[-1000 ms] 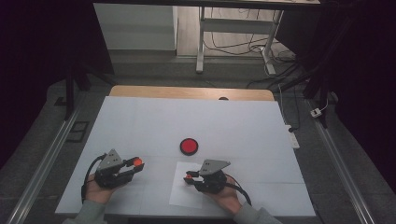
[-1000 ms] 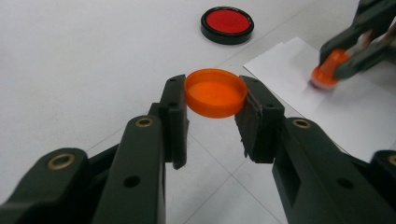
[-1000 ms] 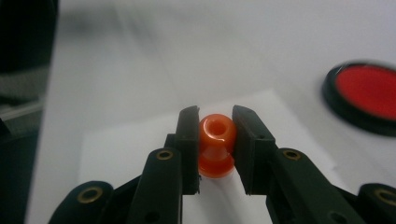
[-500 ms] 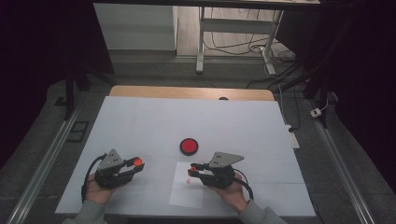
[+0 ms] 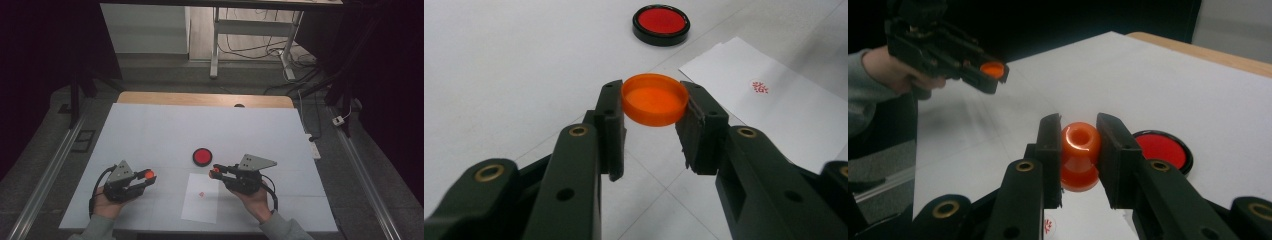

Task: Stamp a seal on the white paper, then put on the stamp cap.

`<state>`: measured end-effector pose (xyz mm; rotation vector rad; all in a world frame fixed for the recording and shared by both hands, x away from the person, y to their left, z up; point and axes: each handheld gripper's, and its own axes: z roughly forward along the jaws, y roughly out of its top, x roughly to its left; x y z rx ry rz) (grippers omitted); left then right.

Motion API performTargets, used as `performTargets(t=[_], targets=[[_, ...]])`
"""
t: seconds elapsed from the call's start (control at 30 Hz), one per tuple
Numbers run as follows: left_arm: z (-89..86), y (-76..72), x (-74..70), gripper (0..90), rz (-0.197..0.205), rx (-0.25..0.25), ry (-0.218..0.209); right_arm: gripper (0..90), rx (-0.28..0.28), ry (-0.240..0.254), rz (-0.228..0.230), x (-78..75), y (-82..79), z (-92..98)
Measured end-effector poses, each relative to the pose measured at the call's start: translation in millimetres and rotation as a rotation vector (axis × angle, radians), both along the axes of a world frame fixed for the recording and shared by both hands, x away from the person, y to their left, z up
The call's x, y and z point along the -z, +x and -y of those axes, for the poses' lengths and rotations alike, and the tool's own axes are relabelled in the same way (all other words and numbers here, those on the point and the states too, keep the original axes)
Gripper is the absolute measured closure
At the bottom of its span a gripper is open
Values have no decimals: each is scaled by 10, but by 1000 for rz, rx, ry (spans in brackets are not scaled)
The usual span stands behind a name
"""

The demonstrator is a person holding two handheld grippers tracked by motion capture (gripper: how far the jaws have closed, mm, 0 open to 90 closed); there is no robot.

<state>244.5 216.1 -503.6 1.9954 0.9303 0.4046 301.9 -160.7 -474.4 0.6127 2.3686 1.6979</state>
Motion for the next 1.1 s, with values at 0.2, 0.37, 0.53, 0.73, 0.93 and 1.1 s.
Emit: performTargets(t=[0.2,0.37,0.53,0.73,0.93,1.1], targets=[[41,5,6,646,-2,8,4,721,16,30,7,-72,24,71],[46,8,8,646,-2,10,6,721,22,41,9,-94,31,97],[52,14,4,646,-2,15,3,721,29,35,6,-89,32,98],[71,33,12,646,-4,21,7,721,34,32,4,-83,33,107],[74,28,8,646,-3,21,6,721,43,32,4,-78,32,112],[99,42,0,646,-3,29,6,721,39,32,6,-83,24,101]])
